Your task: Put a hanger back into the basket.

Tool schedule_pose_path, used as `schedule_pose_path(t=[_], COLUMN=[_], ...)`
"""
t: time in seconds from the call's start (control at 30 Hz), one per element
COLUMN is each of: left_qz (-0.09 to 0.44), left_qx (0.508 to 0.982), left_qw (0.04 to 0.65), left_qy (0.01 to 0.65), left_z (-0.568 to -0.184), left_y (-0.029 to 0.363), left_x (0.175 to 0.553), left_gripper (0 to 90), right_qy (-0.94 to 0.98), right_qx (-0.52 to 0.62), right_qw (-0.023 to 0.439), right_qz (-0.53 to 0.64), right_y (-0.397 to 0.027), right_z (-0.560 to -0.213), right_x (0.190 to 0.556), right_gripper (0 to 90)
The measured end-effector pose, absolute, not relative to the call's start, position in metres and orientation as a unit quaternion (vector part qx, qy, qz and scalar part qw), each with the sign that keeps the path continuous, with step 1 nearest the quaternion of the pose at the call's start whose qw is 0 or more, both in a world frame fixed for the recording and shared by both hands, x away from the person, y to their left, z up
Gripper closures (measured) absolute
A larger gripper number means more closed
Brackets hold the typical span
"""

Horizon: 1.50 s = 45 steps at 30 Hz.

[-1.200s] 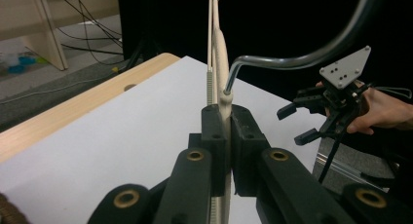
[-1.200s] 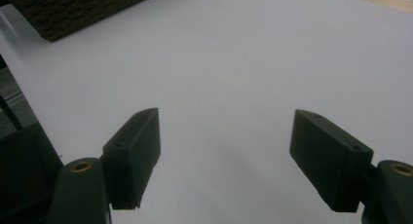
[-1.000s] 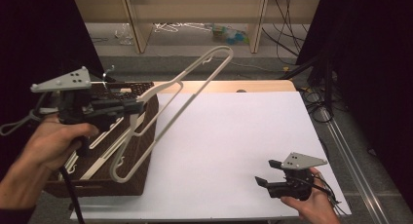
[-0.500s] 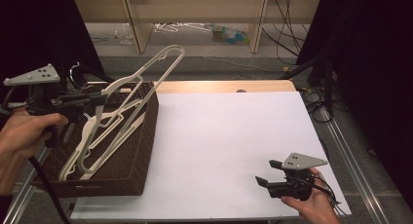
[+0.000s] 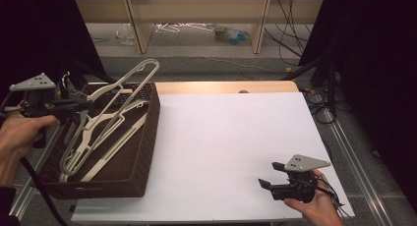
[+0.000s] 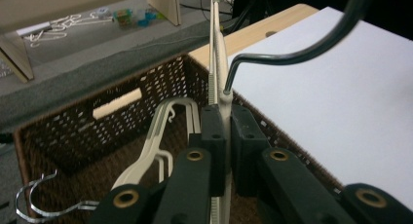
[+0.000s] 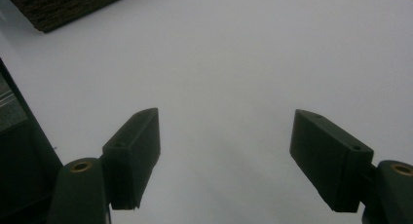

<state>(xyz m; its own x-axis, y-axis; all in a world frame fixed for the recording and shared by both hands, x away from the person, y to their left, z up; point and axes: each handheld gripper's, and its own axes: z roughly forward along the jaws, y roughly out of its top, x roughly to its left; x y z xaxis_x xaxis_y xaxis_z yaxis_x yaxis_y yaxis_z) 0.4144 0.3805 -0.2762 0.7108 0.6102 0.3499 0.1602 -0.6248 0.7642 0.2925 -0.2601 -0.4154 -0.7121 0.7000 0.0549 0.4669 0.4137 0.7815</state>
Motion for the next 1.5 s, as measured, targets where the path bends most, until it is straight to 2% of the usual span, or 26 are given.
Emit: schedule_pose_path(t=[0.43,0.47,0.5,0.57,0.7,0.9,1.2,1.5], left_qz=[0.288,0.212,0.199,0.204,0.187,0.177,0.187,0.170], left_qx=[0.871,0.806,0.799,0.808,0.799,0.787,0.798,0.807], left_qw=[0.321,0.388,0.390,0.384,0.372,0.389,0.380,0.381], left_qy=[0.237,0.393,0.412,0.398,0.434,0.446,0.429,0.418], left_z=[-0.314,-0.329,-0.332,-0.336,-0.346,-0.348,-0.337,-0.334], left_y=[0.396,0.379,0.377,0.378,0.377,0.381,0.383,0.388], left_x=[0.429,0.411,0.409,0.412,0.411,0.411,0.413,0.417], left_gripper=[85.5,85.5,85.4,85.4,85.4,85.5,85.6,85.6], right_qy=[0.831,0.831,0.831,0.831,0.831,0.832,0.832,0.831], right_qx=[0.347,0.349,0.350,0.350,0.350,0.346,0.348,0.348], right_qw=[0.141,0.140,0.142,0.142,0.142,0.144,0.140,0.142], right_qz=[0.411,0.410,0.409,0.409,0.408,0.409,0.409,0.409], right_y=[-0.259,-0.260,-0.260,-0.260,-0.260,-0.260,-0.261,-0.262], right_z=[-0.418,-0.418,-0.418,-0.418,-0.418,-0.419,-0.419,-0.418], right_x=[0.294,0.294,0.294,0.294,0.294,0.295,0.295,0.295], right_gripper=[28.0,28.0,27.9,27.9,28.0,28.0,27.9,28.0])
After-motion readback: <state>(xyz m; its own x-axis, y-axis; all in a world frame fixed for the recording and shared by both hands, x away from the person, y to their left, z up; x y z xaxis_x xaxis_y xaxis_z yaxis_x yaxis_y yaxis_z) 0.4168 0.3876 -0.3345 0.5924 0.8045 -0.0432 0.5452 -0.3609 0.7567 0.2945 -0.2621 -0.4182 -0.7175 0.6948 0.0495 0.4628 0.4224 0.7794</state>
